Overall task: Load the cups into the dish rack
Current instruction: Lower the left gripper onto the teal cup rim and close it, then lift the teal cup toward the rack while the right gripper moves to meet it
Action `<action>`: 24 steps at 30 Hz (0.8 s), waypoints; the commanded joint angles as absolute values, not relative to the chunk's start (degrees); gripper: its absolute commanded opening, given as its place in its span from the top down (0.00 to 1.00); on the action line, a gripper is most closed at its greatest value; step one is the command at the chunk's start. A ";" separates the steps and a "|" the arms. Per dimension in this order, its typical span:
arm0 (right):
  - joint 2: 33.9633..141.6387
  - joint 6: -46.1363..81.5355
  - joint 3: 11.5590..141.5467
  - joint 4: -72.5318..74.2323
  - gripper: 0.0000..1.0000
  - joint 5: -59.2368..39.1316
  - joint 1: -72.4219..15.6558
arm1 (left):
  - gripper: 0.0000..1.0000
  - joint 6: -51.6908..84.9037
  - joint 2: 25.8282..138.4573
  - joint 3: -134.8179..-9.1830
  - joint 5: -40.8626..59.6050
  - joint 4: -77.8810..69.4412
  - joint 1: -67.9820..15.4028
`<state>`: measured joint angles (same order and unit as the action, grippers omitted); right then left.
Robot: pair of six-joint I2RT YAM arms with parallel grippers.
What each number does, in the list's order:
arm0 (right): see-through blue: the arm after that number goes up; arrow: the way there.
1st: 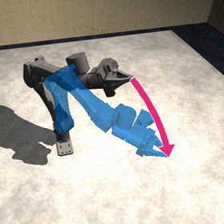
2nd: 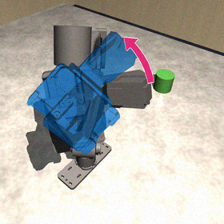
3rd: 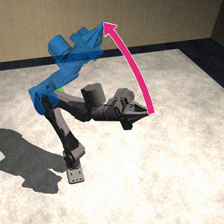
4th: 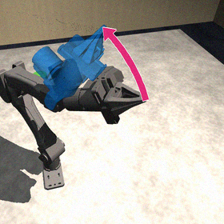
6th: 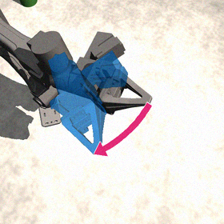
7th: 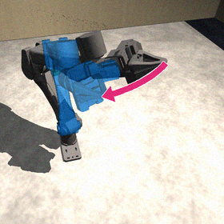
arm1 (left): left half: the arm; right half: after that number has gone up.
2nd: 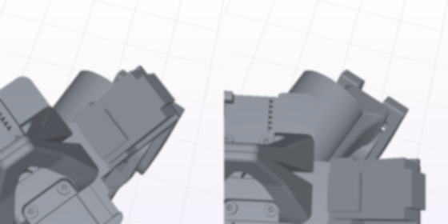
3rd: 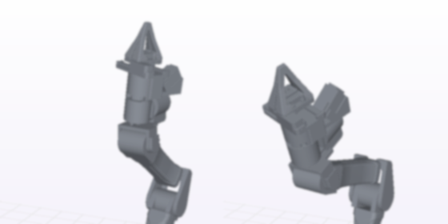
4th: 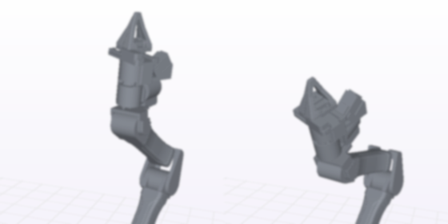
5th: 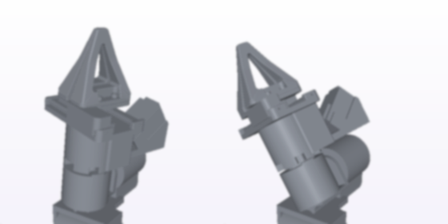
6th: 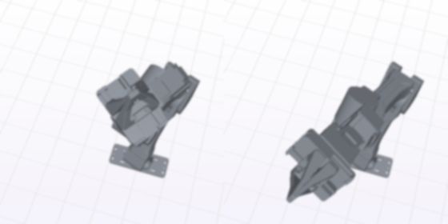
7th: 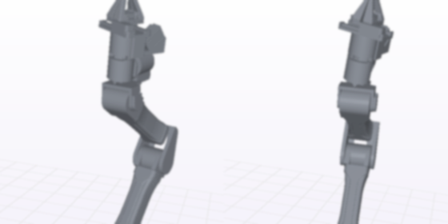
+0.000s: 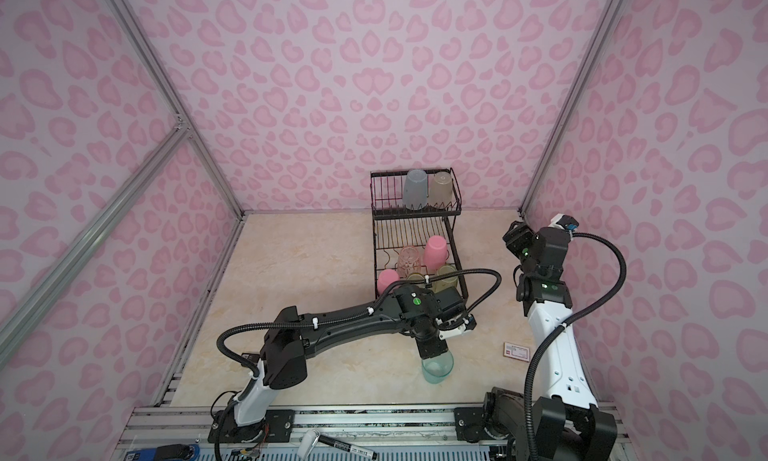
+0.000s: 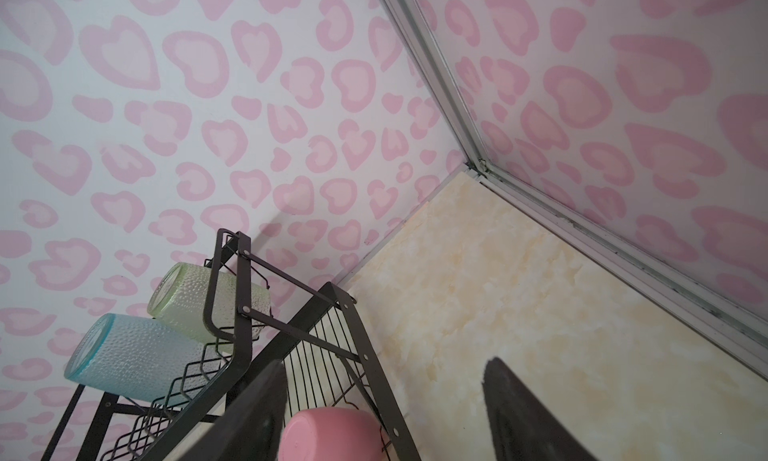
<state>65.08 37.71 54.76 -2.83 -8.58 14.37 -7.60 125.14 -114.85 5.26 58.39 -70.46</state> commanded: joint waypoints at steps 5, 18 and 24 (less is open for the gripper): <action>64.59 37.27 54.62 -1.41 0.26 -8.08 14.59 | 0.96 -7.56 124.92 -114.63 2.98 58.55 -70.14; 64.08 37.20 54.41 -0.78 0.26 -8.44 14.50 | 0.96 -8.39 116.36 -106.81 1.54 53.70 -67.57; 63.86 36.82 55.18 -0.88 0.26 -7.38 12.68 | 0.96 -8.09 108.54 -102.98 3.53 49.58 -63.55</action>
<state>63.64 37.67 54.87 -2.61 -8.29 13.32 -7.57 112.07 -103.90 2.20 53.21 -64.86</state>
